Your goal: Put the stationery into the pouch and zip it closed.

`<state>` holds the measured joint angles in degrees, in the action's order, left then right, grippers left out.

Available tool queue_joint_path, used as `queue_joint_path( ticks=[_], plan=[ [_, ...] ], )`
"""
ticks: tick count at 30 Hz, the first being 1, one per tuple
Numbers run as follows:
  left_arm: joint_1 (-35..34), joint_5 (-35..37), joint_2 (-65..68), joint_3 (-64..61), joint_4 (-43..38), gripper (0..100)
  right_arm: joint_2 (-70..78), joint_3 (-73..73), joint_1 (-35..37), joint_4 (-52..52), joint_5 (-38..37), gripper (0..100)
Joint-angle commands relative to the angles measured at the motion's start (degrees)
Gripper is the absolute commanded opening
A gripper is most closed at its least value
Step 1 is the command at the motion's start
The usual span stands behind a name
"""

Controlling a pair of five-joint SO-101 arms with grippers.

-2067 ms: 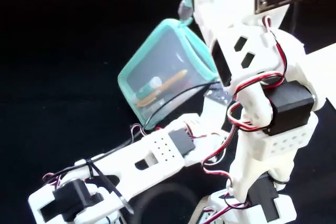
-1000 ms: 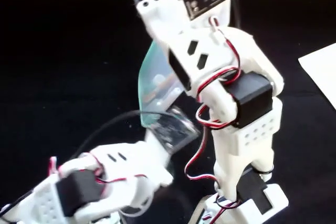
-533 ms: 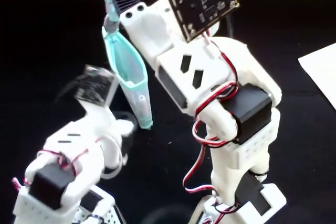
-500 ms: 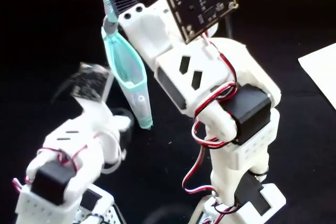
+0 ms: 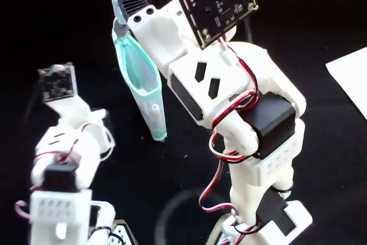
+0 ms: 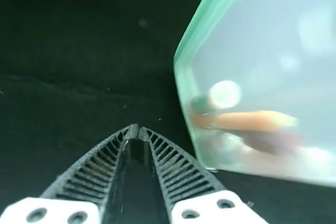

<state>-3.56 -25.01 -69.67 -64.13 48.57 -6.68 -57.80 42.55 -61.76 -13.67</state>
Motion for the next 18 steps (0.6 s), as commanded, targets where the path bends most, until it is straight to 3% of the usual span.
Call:
queue_joint_path(
  ticks=[1,4,11,18],
  plan=[
    [1.36,2.81,-0.22,-12.53,-20.22,1,-0.22,-1.27,0.66,1.54,-0.79,0.8],
    [1.36,5.27,-0.22,-18.15,-28.22,1,-0.13,-1.27,0.75,1.54,-0.79,0.8],
    [8.84,12.04,-0.13,-17.01,-28.66,1,2.33,-1.71,3.74,1.54,-0.79,0.8],
    [10.51,15.3,0.04,-13.67,-28.66,1,3.91,-1.8,8.57,1.54,-0.79,0.8]
  ],
)
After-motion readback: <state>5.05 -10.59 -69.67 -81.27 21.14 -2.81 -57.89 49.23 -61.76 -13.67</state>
